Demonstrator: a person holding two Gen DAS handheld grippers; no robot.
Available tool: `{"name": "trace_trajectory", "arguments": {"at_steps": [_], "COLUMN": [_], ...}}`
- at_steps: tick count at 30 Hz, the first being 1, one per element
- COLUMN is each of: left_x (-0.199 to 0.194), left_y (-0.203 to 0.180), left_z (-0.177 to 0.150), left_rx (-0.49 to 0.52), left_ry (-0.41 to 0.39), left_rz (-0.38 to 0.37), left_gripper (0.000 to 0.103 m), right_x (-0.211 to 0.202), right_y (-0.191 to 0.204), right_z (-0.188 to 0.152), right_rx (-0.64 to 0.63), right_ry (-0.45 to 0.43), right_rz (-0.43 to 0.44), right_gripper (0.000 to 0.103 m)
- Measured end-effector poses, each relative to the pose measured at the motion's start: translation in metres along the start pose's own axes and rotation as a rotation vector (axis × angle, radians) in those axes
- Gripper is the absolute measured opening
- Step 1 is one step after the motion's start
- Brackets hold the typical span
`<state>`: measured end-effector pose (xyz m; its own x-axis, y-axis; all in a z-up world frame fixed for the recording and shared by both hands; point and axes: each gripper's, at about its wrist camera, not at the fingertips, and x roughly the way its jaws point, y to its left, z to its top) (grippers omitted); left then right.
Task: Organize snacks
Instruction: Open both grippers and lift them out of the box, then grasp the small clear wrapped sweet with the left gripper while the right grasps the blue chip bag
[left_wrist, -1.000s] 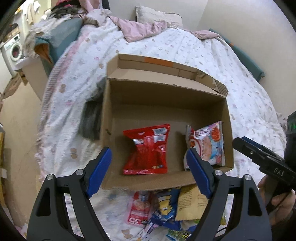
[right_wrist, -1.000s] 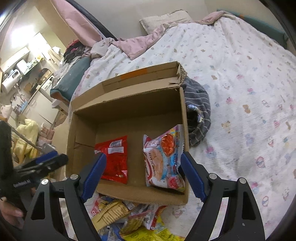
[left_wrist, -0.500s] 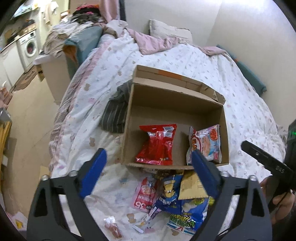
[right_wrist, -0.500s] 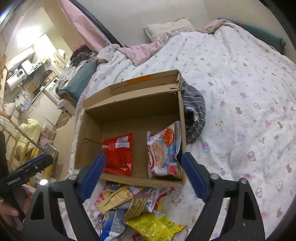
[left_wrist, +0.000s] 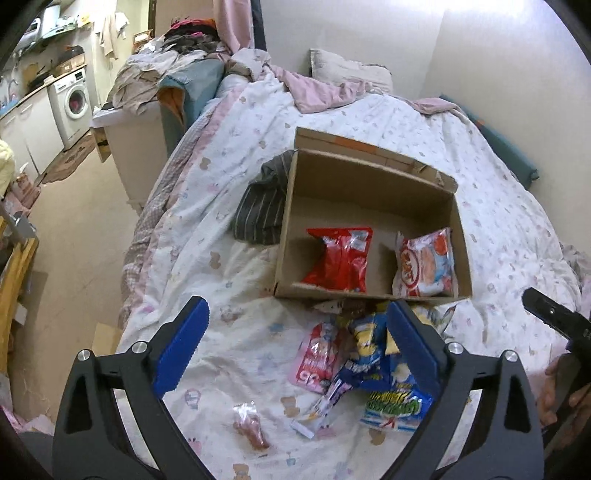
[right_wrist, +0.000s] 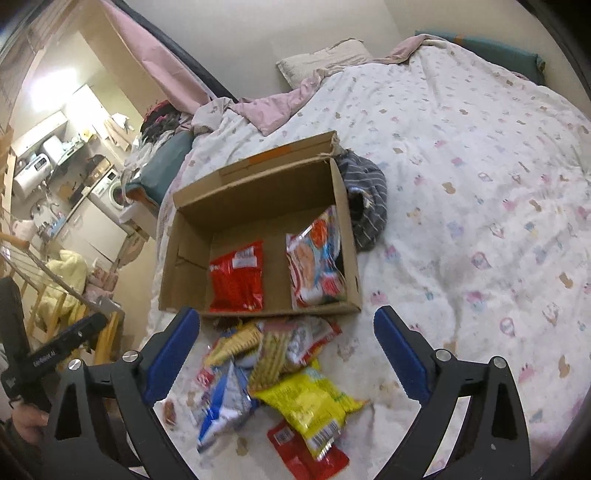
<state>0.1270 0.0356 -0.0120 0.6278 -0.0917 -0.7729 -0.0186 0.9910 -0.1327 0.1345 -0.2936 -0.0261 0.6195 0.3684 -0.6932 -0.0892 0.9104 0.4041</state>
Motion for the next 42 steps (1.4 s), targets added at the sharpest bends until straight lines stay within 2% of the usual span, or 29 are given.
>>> {"name": "trace_trajectory", "arguments": {"at_steps": [5, 11, 13, 16, 18, 20, 27, 29, 30, 36, 40, 42], "left_x": [0.008, 0.016, 0.024, 0.044, 0.053, 0.063, 0.088, 0.094, 0.096, 0.084, 0.071, 0.063], "left_y": [0.011, 0.028, 0.033, 0.044, 0.048, 0.050, 0.039, 0.037, 0.036, 0.027, 0.020, 0.015], "left_z": [-0.014, -0.031, -0.041, -0.059, -0.069, -0.079, -0.101, -0.108, -0.110, -0.103, -0.091, -0.084], "left_rx": [-0.027, -0.069, -0.083, -0.140, -0.164, -0.180, -0.116, -0.111, -0.113, -0.068, -0.059, -0.040], "left_ry": [0.056, 0.134, 0.192, 0.320, 0.374, 0.425, 0.537, 0.581, 0.597, 0.552, 0.494, 0.453], "left_rz": [0.036, 0.075, 0.073, 0.064, 0.057, 0.050, 0.075, 0.069, 0.061, 0.049, 0.033, 0.037], "left_gripper": [0.095, 0.095, 0.095, 0.095, 0.091, 0.078, 0.053, 0.021, 0.016, 0.015, 0.015, 0.015], "right_x": [-0.004, -0.001, 0.001, 0.001, 0.003, 0.006, 0.010, 0.011, 0.012, 0.016, 0.027, 0.038], "right_y": [-0.004, -0.013, -0.015, -0.015, -0.014, -0.013, -0.016, -0.017, -0.017, -0.014, -0.010, -0.006], "right_z": [-0.013, -0.019, -0.019, -0.019, -0.021, -0.022, -0.025, -0.025, -0.025, -0.025, -0.029, -0.034], "right_rx": [-0.024, 0.003, 0.010, 0.009, 0.004, 0.001, 0.045, 0.057, 0.063, 0.072, 0.095, 0.109], "right_ry": [0.007, 0.031, 0.036, 0.039, 0.048, 0.061, 0.096, 0.105, 0.109, 0.139, 0.222, 0.289], "right_rz": [-0.039, -0.055, -0.059, -0.057, -0.053, -0.049, -0.013, -0.003, 0.005, 0.030, 0.112, 0.171], "right_gripper": [0.098, 0.098, 0.098, 0.098, 0.098, 0.098, 0.098, 0.098, 0.098, 0.098, 0.098, 0.096]}}
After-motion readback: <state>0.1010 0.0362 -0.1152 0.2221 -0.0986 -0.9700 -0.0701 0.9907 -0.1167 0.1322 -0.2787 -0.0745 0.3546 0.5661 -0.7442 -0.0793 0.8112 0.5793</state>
